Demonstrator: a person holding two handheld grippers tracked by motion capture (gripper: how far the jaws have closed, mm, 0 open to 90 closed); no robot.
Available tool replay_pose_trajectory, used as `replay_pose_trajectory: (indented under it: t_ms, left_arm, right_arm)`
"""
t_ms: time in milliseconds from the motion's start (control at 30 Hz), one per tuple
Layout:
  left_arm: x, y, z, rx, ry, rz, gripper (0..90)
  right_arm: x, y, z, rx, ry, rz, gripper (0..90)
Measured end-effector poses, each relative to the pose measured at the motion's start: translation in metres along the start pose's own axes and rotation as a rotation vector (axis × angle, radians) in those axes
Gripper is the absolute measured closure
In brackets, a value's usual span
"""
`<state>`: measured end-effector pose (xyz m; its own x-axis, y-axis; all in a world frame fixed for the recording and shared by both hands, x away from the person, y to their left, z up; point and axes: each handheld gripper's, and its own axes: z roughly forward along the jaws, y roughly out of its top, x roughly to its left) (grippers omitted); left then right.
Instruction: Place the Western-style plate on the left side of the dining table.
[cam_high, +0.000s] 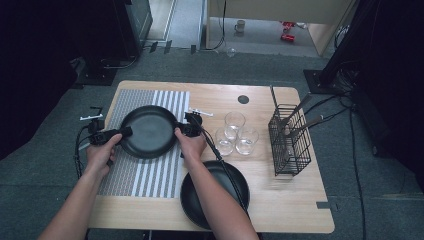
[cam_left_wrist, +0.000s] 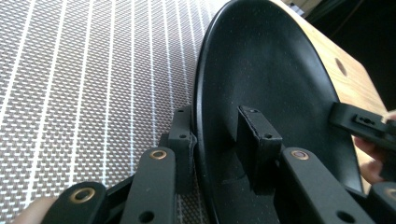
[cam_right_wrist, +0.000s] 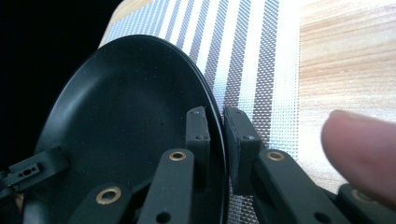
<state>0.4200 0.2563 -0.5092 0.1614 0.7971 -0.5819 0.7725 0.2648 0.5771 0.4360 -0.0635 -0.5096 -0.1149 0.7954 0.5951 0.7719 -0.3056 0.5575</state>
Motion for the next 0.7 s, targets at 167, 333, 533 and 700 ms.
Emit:
replay_pose_trajectory:
  t_ms: [167, 333, 533, 700]
  left_arm:
    - [0.0027, 0.0005, 0.0018, -0.009, 0.017, -0.011, 68.3]
    - [0.0043, 0.0004, 0.0036, -0.002, 0.031, -0.022, 67.3]
    - [0.0044, 0.001, 0.0043, -0.003, 0.045, -0.016, 67.4]
    - [0.002, 0.0014, 0.0045, -0.002, 0.067, 0.004, 66.6]
  right_arm:
    - [0.0012, -0.0017, 0.0026, 0.006, 0.002, 0.0, 82.2]
    - [0.002, -0.0022, 0.0036, 0.009, -0.001, 0.004, 82.7]
    - [0.0012, -0.0023, 0.0052, 0.021, 0.004, 0.005, 83.0]
    - [0.0012, -0.0033, 0.0064, 0.014, 0.0, -0.011, 82.7]
